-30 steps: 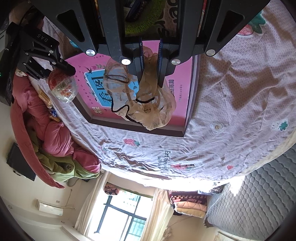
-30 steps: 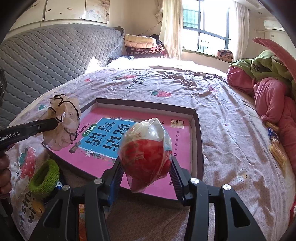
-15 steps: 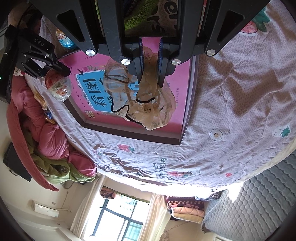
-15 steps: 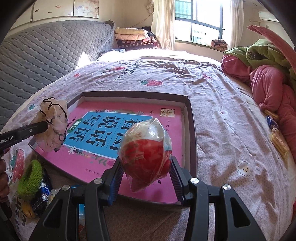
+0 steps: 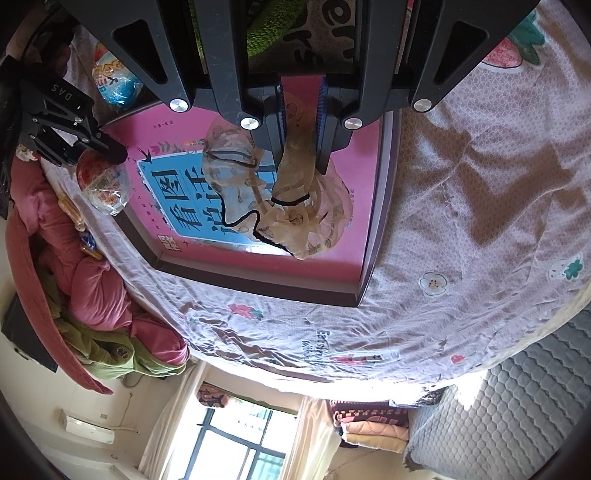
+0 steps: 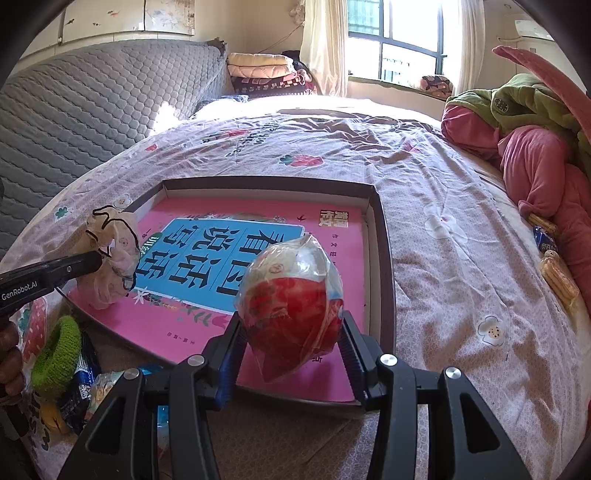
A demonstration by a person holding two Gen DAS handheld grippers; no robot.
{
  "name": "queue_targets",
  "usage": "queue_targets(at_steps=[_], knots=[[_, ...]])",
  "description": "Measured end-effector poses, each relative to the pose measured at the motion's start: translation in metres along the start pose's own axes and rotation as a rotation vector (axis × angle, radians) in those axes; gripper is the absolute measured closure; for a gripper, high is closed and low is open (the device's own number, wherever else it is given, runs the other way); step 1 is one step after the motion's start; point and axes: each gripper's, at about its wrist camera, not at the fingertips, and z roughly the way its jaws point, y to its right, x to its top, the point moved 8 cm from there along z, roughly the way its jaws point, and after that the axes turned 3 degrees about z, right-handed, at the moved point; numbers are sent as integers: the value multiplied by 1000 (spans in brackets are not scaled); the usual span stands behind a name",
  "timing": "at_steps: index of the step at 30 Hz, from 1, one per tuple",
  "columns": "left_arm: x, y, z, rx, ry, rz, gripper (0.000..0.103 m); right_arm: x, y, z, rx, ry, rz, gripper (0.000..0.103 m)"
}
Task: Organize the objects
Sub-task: 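Lift and carry scrunchie with left gripper while right gripper carries candy bag over tray, then open left gripper dropping scrunchie in tray while right gripper releases candy bag there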
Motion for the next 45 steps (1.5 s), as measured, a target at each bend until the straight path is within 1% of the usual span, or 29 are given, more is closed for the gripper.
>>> queue_targets(at_steps=[12, 21, 30, 31, 37, 40, 41, 45], knots=[[-1, 0, 2, -33, -10, -20, 86, 3, -2, 8, 18, -13, 7, 54], [-2, 1, 2, -27, -14, -12, 82, 4, -3, 14, 23, -28, 5, 54], [-1, 1, 3, -30, -18, -19, 80, 4, -3, 16, 12, -28, 0, 53], [-1, 0, 3, -31, -18, -20, 79, 4, -2, 16, 7, -27, -1, 51], [0, -3, 1, -31, -13, -29, 75, 4, -3, 14, 6, -23, -6, 49], [1, -4, 1, -37, -16, -35, 67, 6, -2, 11, -4, -10, -3, 47], [1, -4, 1, -39, -16, -38, 65, 6, -1, 10, -8, -4, -2, 43], [3, -5, -1, -44, -8, -47, 59, 9, 3, 7, -1, 6, 18, 41]])
